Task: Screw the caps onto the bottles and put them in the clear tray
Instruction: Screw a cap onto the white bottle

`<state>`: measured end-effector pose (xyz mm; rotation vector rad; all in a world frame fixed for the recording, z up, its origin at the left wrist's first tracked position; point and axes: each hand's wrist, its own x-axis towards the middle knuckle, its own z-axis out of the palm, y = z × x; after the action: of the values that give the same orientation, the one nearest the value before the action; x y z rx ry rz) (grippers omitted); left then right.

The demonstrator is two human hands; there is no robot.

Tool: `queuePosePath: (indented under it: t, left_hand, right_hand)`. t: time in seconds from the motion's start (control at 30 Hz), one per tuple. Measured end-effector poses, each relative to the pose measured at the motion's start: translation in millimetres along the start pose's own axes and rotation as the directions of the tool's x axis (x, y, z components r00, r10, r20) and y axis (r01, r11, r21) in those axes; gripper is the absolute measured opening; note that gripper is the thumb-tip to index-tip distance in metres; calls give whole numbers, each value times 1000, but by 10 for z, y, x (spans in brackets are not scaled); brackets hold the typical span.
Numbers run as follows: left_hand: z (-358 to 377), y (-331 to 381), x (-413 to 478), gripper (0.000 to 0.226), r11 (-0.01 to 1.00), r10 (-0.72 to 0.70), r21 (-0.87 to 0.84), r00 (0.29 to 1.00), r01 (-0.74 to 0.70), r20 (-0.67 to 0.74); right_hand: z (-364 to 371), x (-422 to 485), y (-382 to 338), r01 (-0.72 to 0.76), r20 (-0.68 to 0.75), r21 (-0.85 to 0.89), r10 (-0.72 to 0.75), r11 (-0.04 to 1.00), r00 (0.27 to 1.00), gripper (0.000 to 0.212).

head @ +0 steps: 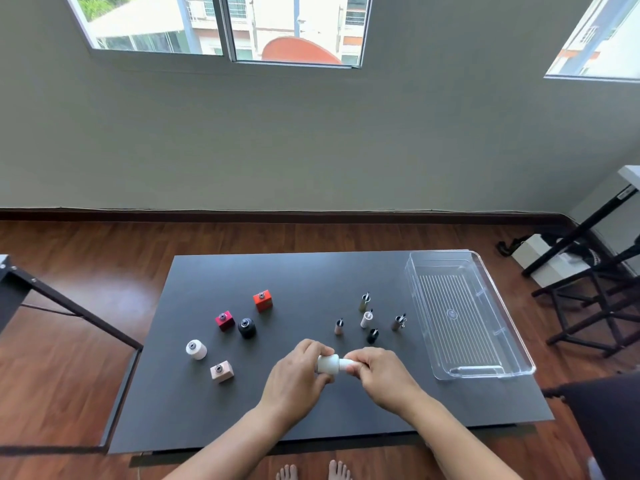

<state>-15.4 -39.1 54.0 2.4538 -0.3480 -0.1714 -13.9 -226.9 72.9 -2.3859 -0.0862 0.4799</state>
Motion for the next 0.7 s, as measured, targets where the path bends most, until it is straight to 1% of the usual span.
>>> queuePosePath:
  t: [0.13, 0.27, 0.3, 0.37, 0.43, 0.47, 0.5, 0.6, 0.63, 0.7]
  left_hand:
    - [26, -2, 4, 32, 996, 65, 62, 998, -64, -16]
    - [21, -11, 27, 28, 991, 83, 105, 996, -79, -38]
    - [13, -18, 35, 27, 990, 86, 120, 995, -80, -46]
    - [8, -42, 52, 25, 988, 81, 135, 995, -72, -61]
    - [35, -82, 67, 24, 991, 58, 126, 996, -50, -64]
    - [57, -107, 76, 24, 992, 45, 116, 997, -38, -56]
    - [81, -137, 83, 24, 994, 32, 106, 999, -28, -44]
    - [158, -242, 116, 22, 998, -47, 43, 999, 47, -11]
    - [183, -276, 131, 22, 995, -100, 0, 995, 100, 1]
    - [224, -340, 165, 23, 977, -200, -76, 980, 201, 24]
  right_hand:
    - [-15, 30, -6, -12, 1, 40, 12, 999, 1000, 19]
    - [-3, 53, 25, -42, -4, 98, 43, 994, 999, 21]
    - [3, 52, 21, -56, -4, 128, 57, 990, 998, 20]
    - [25, 46, -3, -94, 6, 243, 95, 966, 995, 15]
    - [53, 36, -12, -121, 3, 383, 130, 916, 992, 9]
    - [63, 31, -2, -127, -7, 431, 145, 893, 989, 5]
    - [68, 24, 17, -126, -23, 461, 154, 878, 988, 5]
    - [52, 23, 130, -145, -109, 467, 219, 872, 970, 7]
    - [39, 35, 187, -168, -154, 462, 265, 871, 952, 8]
    - [13, 86, 321, -234, -243, 460, 376, 856, 894, 10]
